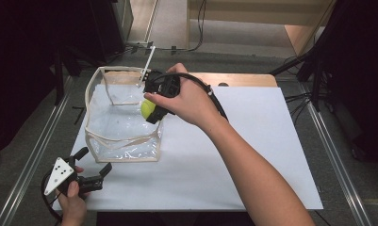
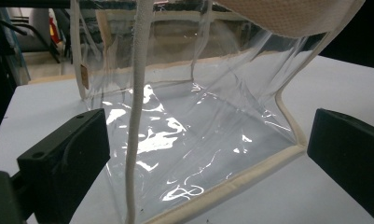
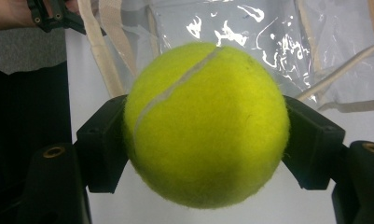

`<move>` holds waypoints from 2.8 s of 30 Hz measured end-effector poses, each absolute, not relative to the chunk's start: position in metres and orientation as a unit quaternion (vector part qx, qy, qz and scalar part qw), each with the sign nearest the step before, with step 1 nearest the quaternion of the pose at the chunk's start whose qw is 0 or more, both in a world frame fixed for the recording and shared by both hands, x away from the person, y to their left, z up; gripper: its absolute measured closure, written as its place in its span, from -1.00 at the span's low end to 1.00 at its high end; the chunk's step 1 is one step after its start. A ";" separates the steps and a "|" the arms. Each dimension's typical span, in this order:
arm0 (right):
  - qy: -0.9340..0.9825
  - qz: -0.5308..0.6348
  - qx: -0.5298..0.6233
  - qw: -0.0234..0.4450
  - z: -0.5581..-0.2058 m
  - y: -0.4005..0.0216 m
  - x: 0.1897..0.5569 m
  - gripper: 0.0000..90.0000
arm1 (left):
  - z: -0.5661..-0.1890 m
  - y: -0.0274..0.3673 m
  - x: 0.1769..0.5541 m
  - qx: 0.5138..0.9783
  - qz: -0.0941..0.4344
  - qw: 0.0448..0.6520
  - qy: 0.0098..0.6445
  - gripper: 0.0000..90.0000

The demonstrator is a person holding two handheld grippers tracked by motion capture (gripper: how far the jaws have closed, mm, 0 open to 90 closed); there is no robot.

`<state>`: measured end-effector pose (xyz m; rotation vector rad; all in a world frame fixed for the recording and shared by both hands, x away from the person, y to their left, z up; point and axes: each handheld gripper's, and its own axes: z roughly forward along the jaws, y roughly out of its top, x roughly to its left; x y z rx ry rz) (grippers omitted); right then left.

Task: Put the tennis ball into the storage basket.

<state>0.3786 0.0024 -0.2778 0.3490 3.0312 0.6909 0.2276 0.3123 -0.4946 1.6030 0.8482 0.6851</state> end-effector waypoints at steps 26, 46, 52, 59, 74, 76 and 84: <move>0.970 0.219 0.107 0.007 -0.290 0.025 0.384 -0.48 | -0.495 0.312 0.228 0.682 0.291 0.567 0.359 -1.00; 0.971 0.210 0.113 0.018 -0.306 0.042 0.391 -0.48 | -0.495 0.313 0.228 0.683 0.290 0.567 0.358 -1.00; 0.972 0.205 0.111 0.021 -0.311 0.048 0.393 -0.48 | -0.495 0.313 0.227 0.682 0.289 0.568 0.359 -1.00; 0.972 0.201 0.120 0.032 -0.315 0.050 0.395 -0.50 | -0.495 0.313 0.228 0.681 0.288 0.569 0.359 -1.00; 0.965 0.228 0.113 0.062 -0.302 0.040 0.383 -0.82 | -0.495 0.313 0.228 0.682 0.288 0.568 0.358 -1.00; 0.965 0.229 0.112 0.066 -0.299 0.035 0.381 -0.87 | -0.495 0.313 0.228 0.683 0.289 0.568 0.358 -1.00; 0.962 0.237 0.122 0.066 -0.297 0.020 0.376 -0.99 | -0.495 0.313 0.228 0.684 0.289 0.566 0.358 -1.00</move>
